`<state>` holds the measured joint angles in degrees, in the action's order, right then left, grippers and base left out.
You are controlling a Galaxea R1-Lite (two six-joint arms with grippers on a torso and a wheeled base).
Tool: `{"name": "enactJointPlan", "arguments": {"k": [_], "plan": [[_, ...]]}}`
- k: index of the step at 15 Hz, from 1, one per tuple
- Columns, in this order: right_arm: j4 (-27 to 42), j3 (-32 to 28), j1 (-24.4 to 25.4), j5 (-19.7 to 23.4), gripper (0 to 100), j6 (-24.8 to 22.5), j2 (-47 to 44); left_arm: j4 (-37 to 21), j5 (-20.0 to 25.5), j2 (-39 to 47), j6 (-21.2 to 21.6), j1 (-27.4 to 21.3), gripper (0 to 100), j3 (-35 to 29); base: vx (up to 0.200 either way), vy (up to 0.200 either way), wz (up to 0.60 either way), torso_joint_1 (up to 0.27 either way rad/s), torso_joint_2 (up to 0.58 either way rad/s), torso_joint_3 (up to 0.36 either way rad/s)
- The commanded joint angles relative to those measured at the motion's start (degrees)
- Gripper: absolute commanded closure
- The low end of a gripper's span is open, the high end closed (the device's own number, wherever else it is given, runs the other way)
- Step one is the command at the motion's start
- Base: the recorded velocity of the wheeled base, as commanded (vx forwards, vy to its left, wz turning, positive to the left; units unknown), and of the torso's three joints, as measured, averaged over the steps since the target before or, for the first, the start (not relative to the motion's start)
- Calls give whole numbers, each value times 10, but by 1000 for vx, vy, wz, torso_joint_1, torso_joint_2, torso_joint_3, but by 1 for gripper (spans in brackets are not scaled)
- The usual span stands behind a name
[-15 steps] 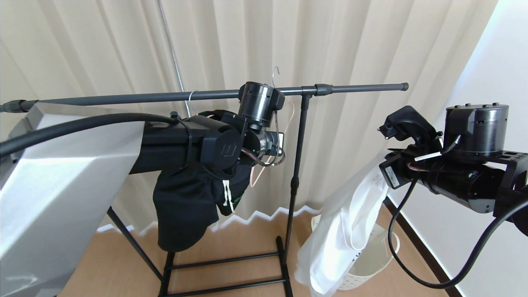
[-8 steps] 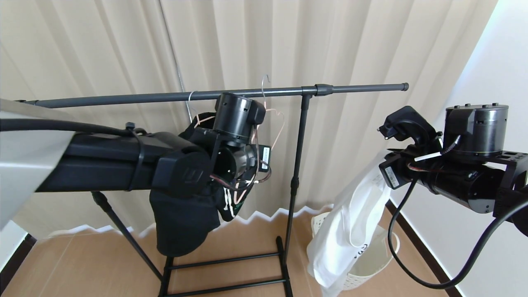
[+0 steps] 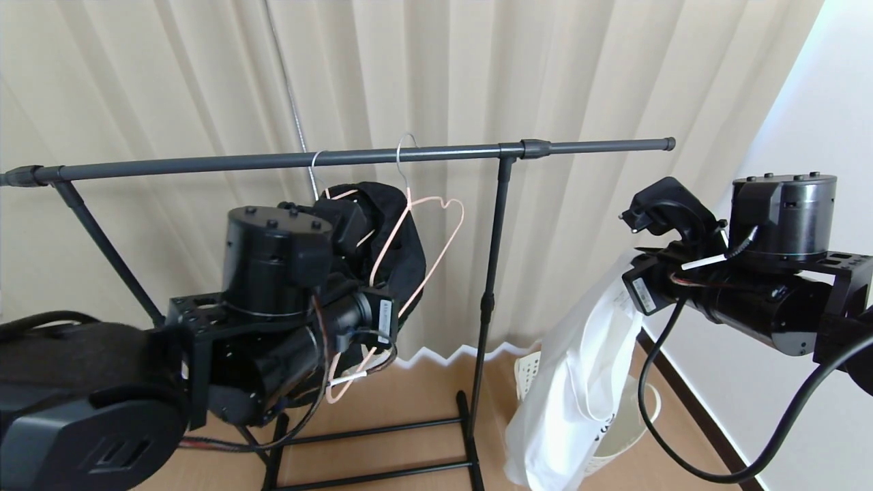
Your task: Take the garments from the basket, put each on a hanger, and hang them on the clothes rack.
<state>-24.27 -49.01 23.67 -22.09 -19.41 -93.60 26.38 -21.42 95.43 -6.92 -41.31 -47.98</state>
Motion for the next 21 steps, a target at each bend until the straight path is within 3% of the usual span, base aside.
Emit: {"name": "enactJointPlan", "arguments": {"k": [1, 3, 6, 10, 14, 21], "plan": [[-1, 2, 7, -1, 100, 0, -1, 75, 47, -67, 22, 1, 100, 97, 0, 0, 0, 0, 0, 0], [-1, 0, 9, -11, 100, 10, -5, 138, 91, -78, 48, 17, 100, 162, 0, 0, 0, 0, 0, 0], [-39, -11, 16, -70, 100, 17, -33, 259, 183, -74, 111, 56, 100, 257, 0, 0, 0, 0, 0, 0], [-133, -30, 17, -138, 100, 19, -84, 337, 226, -45, 130, 52, 100, 303, 0, 0, 0, 0, 0, 0], [-141, -43, 17, -138, 100, 31, -85, 346, 273, -39, 129, 30, 100, 307, 0, 0, 0, 0, 0, 0], [-142, -50, 21, -138, 100, 48, -91, 349, 278, -10, 124, -9, 100, 276, 0, 0, 0, 0, 0, 0]]}}
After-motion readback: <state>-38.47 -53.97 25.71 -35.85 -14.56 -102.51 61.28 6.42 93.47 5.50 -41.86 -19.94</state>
